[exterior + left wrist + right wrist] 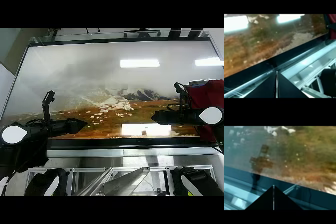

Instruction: Fold the shirts.

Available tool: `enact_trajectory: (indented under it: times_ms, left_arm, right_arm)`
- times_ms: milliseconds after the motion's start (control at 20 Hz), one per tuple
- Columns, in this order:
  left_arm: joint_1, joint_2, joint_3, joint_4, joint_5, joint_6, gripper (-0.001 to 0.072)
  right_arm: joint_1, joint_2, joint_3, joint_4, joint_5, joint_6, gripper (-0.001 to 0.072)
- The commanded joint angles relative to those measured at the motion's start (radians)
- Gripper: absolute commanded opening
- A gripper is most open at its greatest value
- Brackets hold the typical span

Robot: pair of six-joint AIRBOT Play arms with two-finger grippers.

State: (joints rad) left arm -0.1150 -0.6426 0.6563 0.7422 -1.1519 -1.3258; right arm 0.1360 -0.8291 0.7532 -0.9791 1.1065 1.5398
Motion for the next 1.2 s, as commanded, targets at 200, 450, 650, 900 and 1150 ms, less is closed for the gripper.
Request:
enact_trajectory:
  times_ms: [200,450,650,900,1150]
  left_arm:
    - [-0.001,0.001,0.000,-0.001,0.002,0.000,0.0009]
    - [0.016,0.001,0.010,0.011,0.031,0.000,0.0018]
    - [0.196,0.001,0.151,0.151,0.029,-0.002,0.0019]
    - [0.624,-0.135,0.364,0.341,-0.060,-0.037,0.0715]
    - [1.025,-0.357,0.451,0.513,-0.068,-0.037,0.0715]
  right_arm:
    - [0.001,0.000,0.000,0.000,0.000,0.001,0.0014]
    - [0.001,0.000,0.000,0.000,0.000,0.001,0.0014]
    - [0.001,0.000,0.000,0.000,0.000,0.001,0.0014]
    - [0.001,-0.001,0.000,0.000,0.000,0.001,0.0014]
    - [0.001,-0.002,0.000,0.000,0.000,0.000,0.0014]
